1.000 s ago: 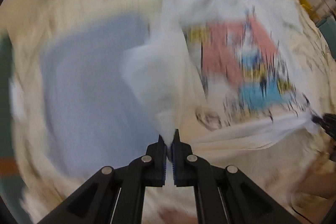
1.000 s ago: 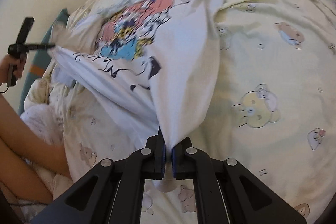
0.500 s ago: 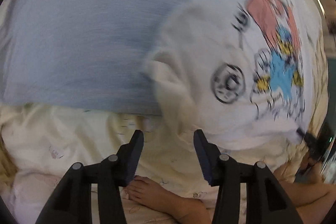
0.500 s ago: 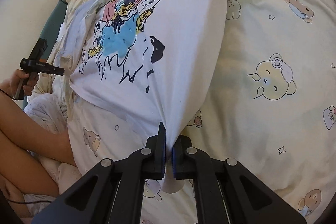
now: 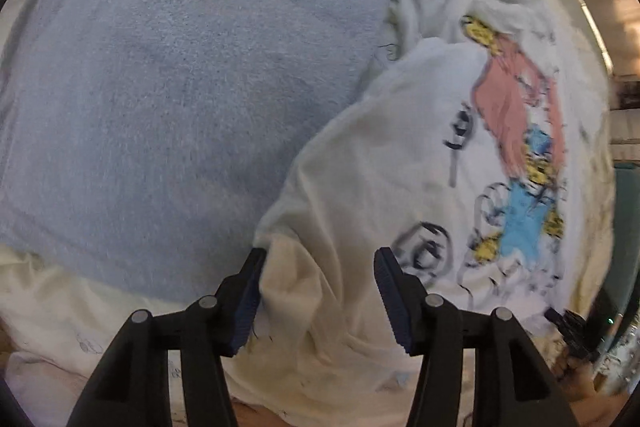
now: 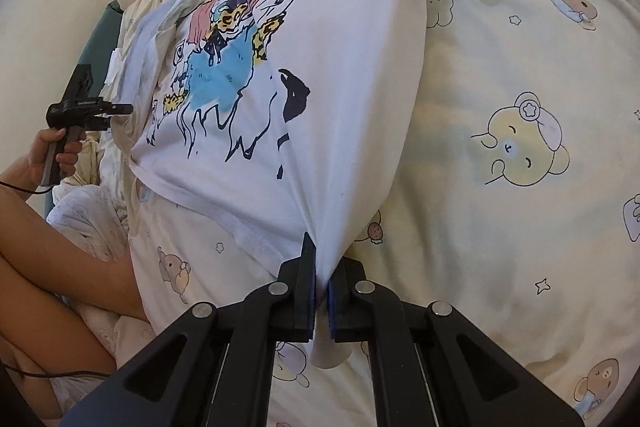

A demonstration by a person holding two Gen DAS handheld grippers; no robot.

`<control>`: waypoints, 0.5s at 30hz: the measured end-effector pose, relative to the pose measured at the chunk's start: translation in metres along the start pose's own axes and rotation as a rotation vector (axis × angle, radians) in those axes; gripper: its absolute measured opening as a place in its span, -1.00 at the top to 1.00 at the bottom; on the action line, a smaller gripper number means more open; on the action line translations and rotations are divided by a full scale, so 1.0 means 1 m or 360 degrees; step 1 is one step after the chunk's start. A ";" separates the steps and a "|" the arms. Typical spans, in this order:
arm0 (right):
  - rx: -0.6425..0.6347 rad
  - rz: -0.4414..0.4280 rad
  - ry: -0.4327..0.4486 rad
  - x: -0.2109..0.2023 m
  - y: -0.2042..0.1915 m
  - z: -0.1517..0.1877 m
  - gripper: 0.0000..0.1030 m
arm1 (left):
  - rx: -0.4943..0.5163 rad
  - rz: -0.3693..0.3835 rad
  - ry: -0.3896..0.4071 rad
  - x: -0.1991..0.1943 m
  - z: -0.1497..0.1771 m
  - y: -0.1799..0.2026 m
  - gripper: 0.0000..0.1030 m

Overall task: Fold clothes
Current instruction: 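Lift the white T-shirt high with both tools and shake it out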

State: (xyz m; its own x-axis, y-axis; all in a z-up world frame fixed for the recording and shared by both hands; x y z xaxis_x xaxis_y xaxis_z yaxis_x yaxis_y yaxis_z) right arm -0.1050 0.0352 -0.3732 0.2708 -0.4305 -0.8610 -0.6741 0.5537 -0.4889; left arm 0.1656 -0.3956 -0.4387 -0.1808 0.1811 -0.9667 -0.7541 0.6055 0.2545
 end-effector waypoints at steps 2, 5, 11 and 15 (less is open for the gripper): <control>0.0009 -0.0007 0.0006 -0.001 0.001 -0.001 0.92 | 0.0085 -0.0054 0.0036 -0.003 -0.005 0.005 0.94; 0.0023 -0.0027 0.0032 -0.006 0.001 -0.004 0.92 | 0.0200 0.0009 0.0105 -0.023 -0.010 0.025 0.95; -0.0012 -0.0085 0.0213 -0.056 -0.016 -0.046 0.92 | 0.0297 0.0106 0.0453 -0.138 -0.067 0.067 0.95; -0.0047 -0.0126 0.0354 -0.097 -0.032 -0.079 0.92 | 0.0395 0.0152 0.0669 -0.224 -0.083 0.105 0.95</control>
State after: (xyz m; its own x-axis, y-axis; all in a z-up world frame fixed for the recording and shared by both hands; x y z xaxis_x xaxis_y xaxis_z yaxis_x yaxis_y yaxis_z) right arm -0.1640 0.0030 -0.2634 0.1679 -0.6199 -0.7665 -0.6776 0.4922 -0.5464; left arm 0.0747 -0.4375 -0.1974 -0.5195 -0.0524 -0.8528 -0.5578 0.7769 0.2921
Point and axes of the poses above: each gripper's, at about its wrist camera, not at the fingertips, and x roughly the way its jaws point, y to its right, z to its underside, the point moved 7 cm from there along x, roughly the way its jaws point, and after that the axes turned 4 degrees about x, right-handed, at the moved point
